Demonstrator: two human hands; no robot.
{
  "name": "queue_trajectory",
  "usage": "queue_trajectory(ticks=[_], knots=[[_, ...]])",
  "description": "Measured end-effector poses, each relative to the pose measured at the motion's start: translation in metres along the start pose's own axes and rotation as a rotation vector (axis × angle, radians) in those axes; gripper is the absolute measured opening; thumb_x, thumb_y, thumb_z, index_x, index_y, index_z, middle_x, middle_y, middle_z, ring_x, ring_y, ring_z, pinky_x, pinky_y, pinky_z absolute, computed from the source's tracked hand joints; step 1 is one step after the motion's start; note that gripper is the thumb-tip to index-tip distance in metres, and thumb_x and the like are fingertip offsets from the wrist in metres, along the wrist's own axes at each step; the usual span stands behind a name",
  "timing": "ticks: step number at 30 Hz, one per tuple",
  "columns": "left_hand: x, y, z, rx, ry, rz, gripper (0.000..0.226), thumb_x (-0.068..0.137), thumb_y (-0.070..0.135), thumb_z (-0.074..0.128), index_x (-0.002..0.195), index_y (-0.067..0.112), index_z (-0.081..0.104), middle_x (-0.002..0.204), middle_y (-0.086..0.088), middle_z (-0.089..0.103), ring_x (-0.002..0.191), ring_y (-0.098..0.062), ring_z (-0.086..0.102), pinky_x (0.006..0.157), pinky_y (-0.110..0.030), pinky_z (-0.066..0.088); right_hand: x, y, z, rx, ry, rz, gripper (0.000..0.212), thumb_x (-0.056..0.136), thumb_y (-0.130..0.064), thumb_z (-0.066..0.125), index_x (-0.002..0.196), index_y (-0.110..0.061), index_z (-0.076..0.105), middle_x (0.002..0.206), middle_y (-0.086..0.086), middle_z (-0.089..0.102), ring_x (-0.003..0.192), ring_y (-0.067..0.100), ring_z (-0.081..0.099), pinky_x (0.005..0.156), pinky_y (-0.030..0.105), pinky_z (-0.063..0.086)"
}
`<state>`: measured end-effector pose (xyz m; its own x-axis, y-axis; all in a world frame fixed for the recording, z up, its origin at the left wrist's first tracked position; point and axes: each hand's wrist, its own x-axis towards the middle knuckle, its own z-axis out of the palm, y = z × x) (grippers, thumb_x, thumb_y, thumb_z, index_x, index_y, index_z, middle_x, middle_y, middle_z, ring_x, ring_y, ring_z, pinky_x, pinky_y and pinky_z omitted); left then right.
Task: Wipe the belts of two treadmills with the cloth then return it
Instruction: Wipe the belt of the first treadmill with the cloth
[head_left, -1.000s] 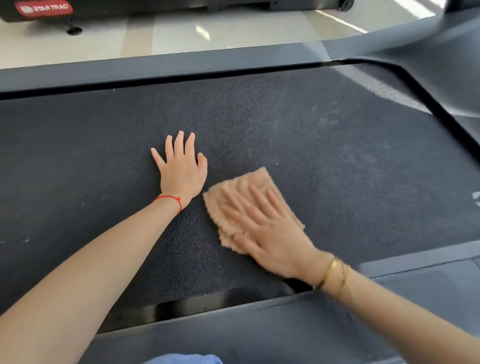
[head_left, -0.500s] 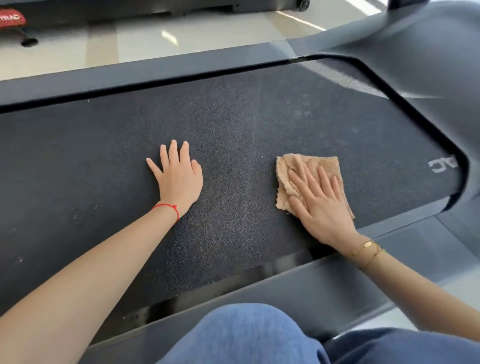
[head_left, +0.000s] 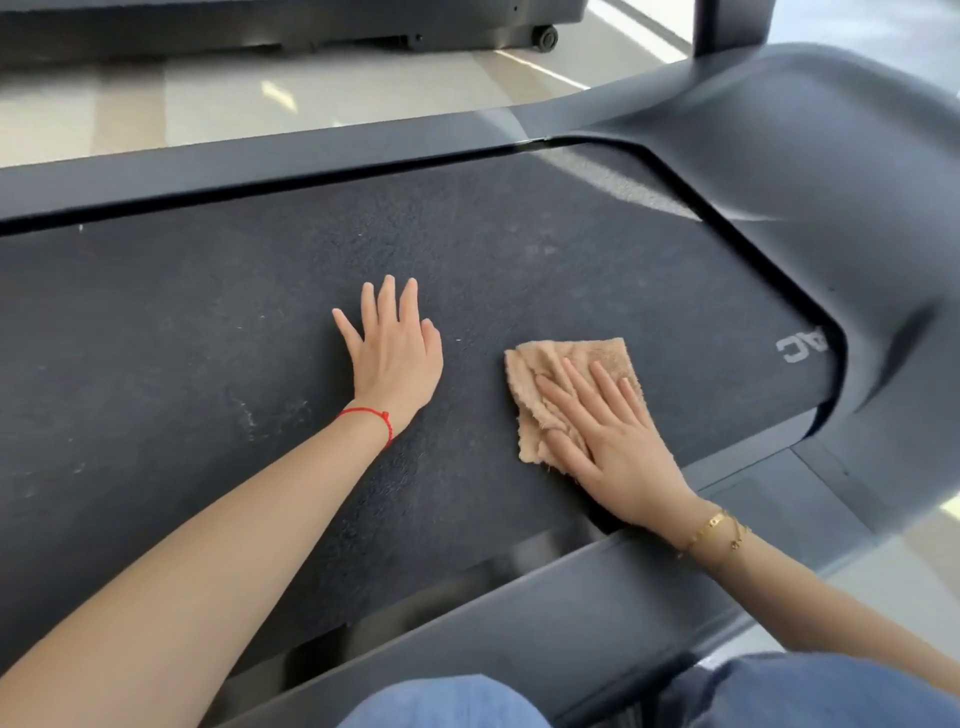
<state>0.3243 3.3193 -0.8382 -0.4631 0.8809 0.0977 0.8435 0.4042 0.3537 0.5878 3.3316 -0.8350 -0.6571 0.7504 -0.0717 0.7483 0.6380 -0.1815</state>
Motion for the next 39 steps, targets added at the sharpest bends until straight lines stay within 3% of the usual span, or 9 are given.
queue_trajectory(ticks=[4, 6, 12, 15, 22, 25, 31, 34, 39], knots=[[0.019, 0.015, 0.007, 0.041, 0.011, 0.005, 0.054, 0.104, 0.028, 0.028, 0.156, 0.016, 0.017, 0.164, -0.008, 0.012, 0.152, -0.029, 0.002, 0.118, -0.063, 0.000, 0.048, 0.041, -0.012, 0.019, 0.038, 0.194, 0.055, 0.103, -0.053, 0.024, 0.156, -0.043, 0.010, 0.164, -0.018, -0.005, 0.153, 0.023, -0.006, 0.123, 0.044, -0.004], [0.029, 0.023, 0.010, 0.044, 0.016, -0.014, 0.054, 0.104, 0.028, 0.028, 0.156, 0.015, 0.017, 0.164, -0.009, 0.012, 0.152, -0.029, 0.001, 0.118, -0.063, 0.000, 0.063, 0.043, -0.012, 0.032, 0.036, 0.190, 0.056, 0.102, -0.054, 0.019, 0.156, -0.044, 0.005, 0.164, -0.018, -0.009, 0.153, 0.024, -0.009, 0.123, 0.046, -0.006], [0.044, 0.036, 0.026, 0.048, 0.037, -0.099, 0.053, 0.105, 0.029, 0.026, 0.156, 0.016, 0.018, 0.164, -0.007, 0.013, 0.152, -0.028, 0.002, 0.118, -0.063, 0.001, 0.060, 0.045, -0.009, -0.011, -0.025, -0.262, 0.058, 0.101, -0.057, 0.020, 0.156, -0.044, 0.007, 0.164, -0.019, -0.004, 0.153, 0.019, -0.011, 0.123, 0.043, -0.008], [0.045, 0.036, 0.036, 0.080, 0.065, -0.141, 0.053, 0.104, 0.031, 0.025, 0.156, 0.017, 0.021, 0.164, -0.006, 0.015, 0.152, -0.027, 0.005, 0.119, -0.062, 0.000, 0.086, 0.075, -0.018, 0.001, -0.034, -0.378, 0.060, 0.098, -0.062, 0.017, 0.156, -0.044, 0.010, 0.164, -0.021, -0.003, 0.153, 0.015, -0.010, 0.123, 0.038, -0.009], [0.046, 0.036, 0.041, 0.128, 0.080, -0.157, 0.055, 0.102, 0.033, 0.026, 0.155, 0.018, 0.022, 0.163, -0.005, 0.017, 0.151, -0.025, 0.008, 0.120, -0.060, 0.005, 0.242, 0.106, -0.035, -0.015, 0.022, -0.030, 0.057, 0.103, -0.052, 0.023, 0.157, -0.039, 0.011, 0.165, -0.015, -0.006, 0.153, 0.025, -0.004, 0.123, 0.047, -0.005], [0.046, 0.035, 0.041, 0.156, 0.078, -0.152, 0.055, 0.101, 0.033, 0.028, 0.155, 0.018, 0.024, 0.163, -0.005, 0.019, 0.151, -0.026, 0.010, 0.120, -0.060, 0.007, 0.274, 0.070, -0.028, 0.023, 0.002, -0.085, 0.057, 0.103, -0.051, 0.022, 0.158, -0.036, 0.012, 0.166, -0.011, -0.004, 0.153, 0.029, -0.005, 0.122, 0.049, -0.007], [0.046, 0.035, 0.041, 0.179, 0.071, -0.154, 0.057, 0.100, 0.034, 0.029, 0.154, 0.018, 0.024, 0.163, -0.005, 0.018, 0.151, -0.025, 0.011, 0.120, -0.059, 0.007, 0.231, 0.029, -0.009, 0.021, 0.005, -0.426, 0.055, 0.104, -0.052, 0.025, 0.156, -0.039, 0.016, 0.166, -0.013, 0.006, 0.154, 0.023, -0.001, 0.123, 0.045, -0.003], [0.046, 0.036, 0.040, 0.172, 0.076, -0.165, 0.057, 0.100, 0.034, 0.028, 0.155, 0.019, 0.023, 0.163, -0.004, 0.018, 0.151, -0.024, 0.010, 0.120, -0.058, 0.007, 0.236, 0.054, -0.015, -0.009, 0.031, -0.399, 0.055, 0.103, -0.053, 0.025, 0.156, -0.042, 0.016, 0.165, -0.017, 0.004, 0.154, 0.022, 0.002, 0.123, 0.044, -0.001], [0.048, 0.038, 0.040, 0.179, 0.076, -0.176, 0.056, 0.101, 0.035, 0.027, 0.155, 0.020, 0.022, 0.163, -0.003, 0.017, 0.152, -0.023, 0.009, 0.120, -0.058, 0.008, 0.298, 0.093, -0.031, -0.019, 0.031, -0.150, 0.056, 0.103, -0.053, 0.021, 0.157, -0.038, 0.013, 0.166, -0.013, -0.003, 0.153, 0.026, -0.001, 0.123, 0.047, -0.003]])
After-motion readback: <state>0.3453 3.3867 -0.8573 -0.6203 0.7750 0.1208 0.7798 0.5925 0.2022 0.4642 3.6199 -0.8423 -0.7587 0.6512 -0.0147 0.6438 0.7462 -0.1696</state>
